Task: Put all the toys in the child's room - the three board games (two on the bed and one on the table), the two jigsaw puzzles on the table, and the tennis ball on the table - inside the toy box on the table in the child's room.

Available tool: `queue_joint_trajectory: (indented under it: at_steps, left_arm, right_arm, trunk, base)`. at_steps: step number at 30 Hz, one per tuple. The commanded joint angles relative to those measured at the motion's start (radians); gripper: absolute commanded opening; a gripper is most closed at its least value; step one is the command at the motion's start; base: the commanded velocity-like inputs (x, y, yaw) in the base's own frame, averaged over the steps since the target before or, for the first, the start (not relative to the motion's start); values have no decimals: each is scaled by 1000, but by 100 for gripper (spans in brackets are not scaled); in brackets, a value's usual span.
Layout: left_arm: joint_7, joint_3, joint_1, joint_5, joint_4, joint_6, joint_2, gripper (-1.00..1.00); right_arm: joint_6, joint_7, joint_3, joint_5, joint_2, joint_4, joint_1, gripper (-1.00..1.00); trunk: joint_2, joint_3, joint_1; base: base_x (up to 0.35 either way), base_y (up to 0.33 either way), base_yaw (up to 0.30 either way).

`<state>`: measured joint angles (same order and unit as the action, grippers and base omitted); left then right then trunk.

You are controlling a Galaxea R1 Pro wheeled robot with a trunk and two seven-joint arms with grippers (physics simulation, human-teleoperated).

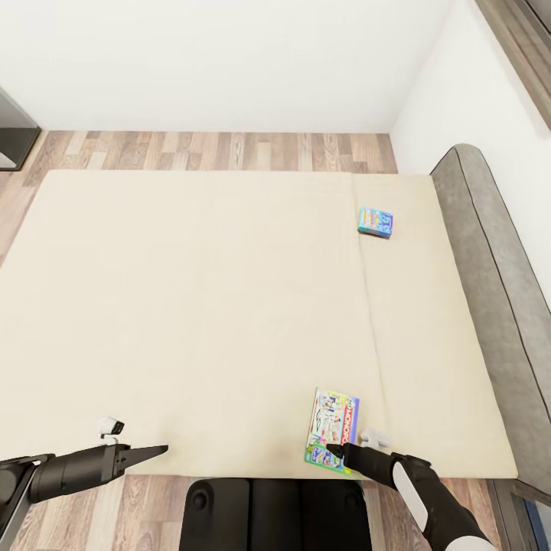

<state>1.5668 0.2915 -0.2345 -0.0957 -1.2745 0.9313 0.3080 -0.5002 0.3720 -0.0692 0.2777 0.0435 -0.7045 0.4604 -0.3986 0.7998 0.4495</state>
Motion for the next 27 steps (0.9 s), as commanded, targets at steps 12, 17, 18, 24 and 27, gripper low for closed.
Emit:
queue_joint_trajectory:
  at_steps: [12, 17, 18, 24, 27]
  left_arm:
    - [4, -1, 0, 1, 0, 11, 0, 100]
    - [4, -1, 0, 1, 0, 11, 0, 100]
    - [4, -1, 0, 1, 0, 11, 0, 100]
    - [4, 0, 0, 1, 0, 11, 0, 100]
    - [4, 0, 0, 1, 0, 11, 0, 100]
  right_arm:
    - [-8, -1, -6, 8, 0, -7, 1, 100]
    - [-17, -2, -17, 18, 13, -51, 4, 100]
    - [-19, -3, -20, 18, 14, -60, 4, 100]
    - [-41, -5, -46, 20, 18, -102, 5, 100]
    - [-46, -6, -57, 21, 15, -109, 6, 100]
  trunk:
    - [-1, 1, 1]
    - [-1, 1, 1]
    - [-1, 1, 1]
    - [-1, 1, 1]
    - [-1, 1, 1]
  base:
    - [0, 0, 0]
    - [0, 0, 0]
    - [0, 0, 0]
    - [0, 0, 0]
    - [0, 0, 0]
